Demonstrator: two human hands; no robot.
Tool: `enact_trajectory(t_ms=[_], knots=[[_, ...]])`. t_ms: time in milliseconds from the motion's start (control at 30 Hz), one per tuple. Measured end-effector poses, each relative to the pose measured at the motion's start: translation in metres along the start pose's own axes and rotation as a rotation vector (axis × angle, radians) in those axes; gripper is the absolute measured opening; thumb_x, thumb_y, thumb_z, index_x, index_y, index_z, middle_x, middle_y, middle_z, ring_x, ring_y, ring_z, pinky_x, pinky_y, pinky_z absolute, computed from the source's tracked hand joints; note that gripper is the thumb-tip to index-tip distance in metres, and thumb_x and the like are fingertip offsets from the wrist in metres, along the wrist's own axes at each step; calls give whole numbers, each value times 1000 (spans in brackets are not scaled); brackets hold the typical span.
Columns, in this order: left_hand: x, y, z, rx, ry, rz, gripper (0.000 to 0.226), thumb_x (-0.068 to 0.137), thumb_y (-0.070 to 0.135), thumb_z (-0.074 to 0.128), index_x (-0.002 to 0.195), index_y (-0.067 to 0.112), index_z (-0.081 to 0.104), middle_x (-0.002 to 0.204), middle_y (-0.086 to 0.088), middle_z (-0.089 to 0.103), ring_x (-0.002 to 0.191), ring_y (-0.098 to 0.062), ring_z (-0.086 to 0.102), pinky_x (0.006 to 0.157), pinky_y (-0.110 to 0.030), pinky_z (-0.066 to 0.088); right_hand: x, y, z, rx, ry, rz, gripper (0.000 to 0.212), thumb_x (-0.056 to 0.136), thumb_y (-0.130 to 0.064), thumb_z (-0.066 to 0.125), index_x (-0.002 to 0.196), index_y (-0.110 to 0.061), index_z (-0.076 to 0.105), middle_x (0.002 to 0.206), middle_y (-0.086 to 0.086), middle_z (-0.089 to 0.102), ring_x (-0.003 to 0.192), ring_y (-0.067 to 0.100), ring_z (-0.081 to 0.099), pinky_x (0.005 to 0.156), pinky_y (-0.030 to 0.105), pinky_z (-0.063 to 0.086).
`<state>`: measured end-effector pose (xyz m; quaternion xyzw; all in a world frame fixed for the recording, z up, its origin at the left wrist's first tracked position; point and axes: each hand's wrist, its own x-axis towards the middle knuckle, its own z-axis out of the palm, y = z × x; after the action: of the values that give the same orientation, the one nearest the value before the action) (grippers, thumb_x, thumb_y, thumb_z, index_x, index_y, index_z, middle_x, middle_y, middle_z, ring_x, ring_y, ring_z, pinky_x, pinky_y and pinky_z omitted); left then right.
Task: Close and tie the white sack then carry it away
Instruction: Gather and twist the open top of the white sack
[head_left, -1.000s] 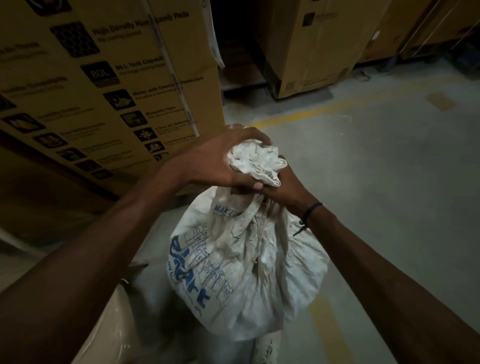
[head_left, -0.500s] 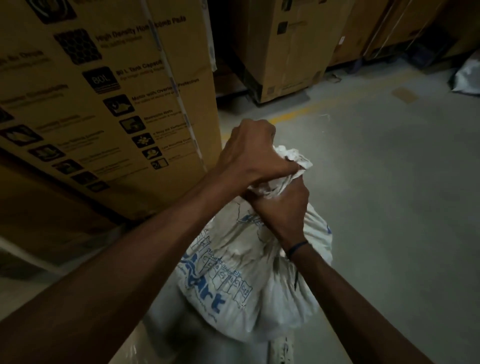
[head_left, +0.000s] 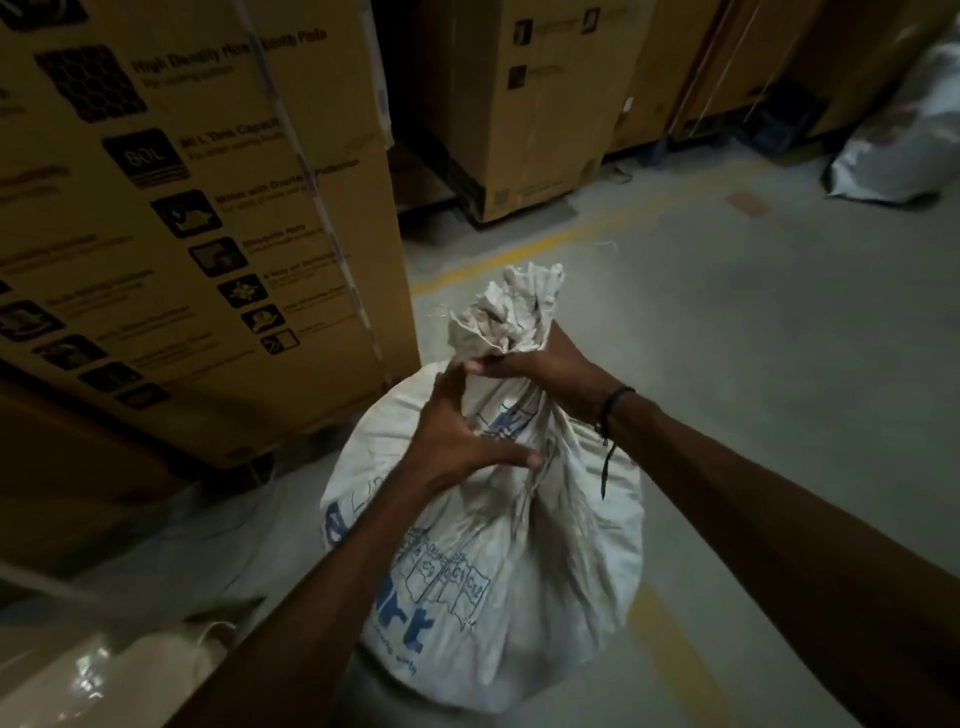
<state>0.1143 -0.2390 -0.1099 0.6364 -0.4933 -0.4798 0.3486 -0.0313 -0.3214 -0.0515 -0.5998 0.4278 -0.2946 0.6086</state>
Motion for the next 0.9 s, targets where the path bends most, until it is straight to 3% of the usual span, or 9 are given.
enact_trajectory(t_ms=[100, 167, 233, 333, 400, 467, 600, 767, 900], knots=[[17, -3, 27, -55, 190, -56, 132, 32, 59, 104, 146, 23, 51, 144, 9, 58, 136, -13, 55, 116, -38, 47, 12, 5, -5, -18, -111, 11, 52, 77, 3, 88, 115, -29, 73, 127, -1, 77, 120, 18, 73, 109, 38, 55], [26, -3, 36, -137, 273, -62, 87, 52, 37, 106, 125, 19, 63, 122, 11, 66, 121, -12, 64, 102, -28, 50, 17, 7, -6, 1, -71, 9, 51, 75, -1, 91, 116, -28, 75, 121, -4, 79, 116, 14, 75, 107, 39, 58], [36, -8, 38, -166, 325, -32, 53, 64, 17, 101, 98, 34, 65, 99, 19, 69, 101, -3, 73, 87, -26, 53, 19, 12, -7, 67, 43, -11, 56, 70, -7, 97, 120, -21, 76, 119, -3, 80, 113, 14, 76, 105, 42, 59], [50, -15, 35, -214, 364, -19, 50, 63, 19, 102, 95, 37, 68, 96, 21, 72, 83, 17, 68, 82, -24, 58, 14, 35, -18, 170, 182, -39, 69, 68, -19, 99, 130, -11, 71, 125, 4, 78, 117, 20, 75, 105, 46, 59], [56, -17, 33, -230, 404, -56, 69, 51, 37, 103, 111, 28, 72, 108, 9, 77, 98, 0, 74, 88, -27, 60, 1, 64, -24, 155, 308, 14, 93, 63, -35, 98, 144, -12, 59, 138, 5, 71, 128, 19, 67, 109, 48, 55], [62, -17, 32, -252, 422, -76, 78, 48, 38, 103, 117, 19, 72, 113, 4, 77, 107, -13, 74, 94, -32, 59, -22, 98, -18, 34, 347, 95, 117, 56, -40, 98, 156, -14, 43, 150, 4, 59, 138, 19, 58, 116, 49, 49], [71, -14, 33, -219, 303, -154, 58, 57, 25, 104, 105, 26, 73, 112, 5, 77, 103, -14, 73, 90, -29, 57, -46, 137, 20, -212, 193, -40, 130, 53, -49, 104, 160, -24, 34, 157, -9, 52, 145, 6, 49, 122, 40, 42], [76, 1, 26, -207, -59, -319, 67, 64, 27, 101, 122, 13, 71, 108, -1, 77, 92, -14, 73, 70, -24, 59, -17, 131, 50, -391, 457, 49, 112, 35, -82, 77, 130, -25, 64, 123, -2, 73, 116, 17, 70, 103, 35, 55], [75, -4, -3, -107, -252, -267, 106, 46, 44, 104, 133, 1, 63, 135, -20, 68, 127, -35, 64, 83, -33, 53, 1, 138, 58, -426, 523, 26, 86, 51, -80, 74, 119, -28, 69, 114, -1, 77, 108, 23, 74, 89, 45, 61]])
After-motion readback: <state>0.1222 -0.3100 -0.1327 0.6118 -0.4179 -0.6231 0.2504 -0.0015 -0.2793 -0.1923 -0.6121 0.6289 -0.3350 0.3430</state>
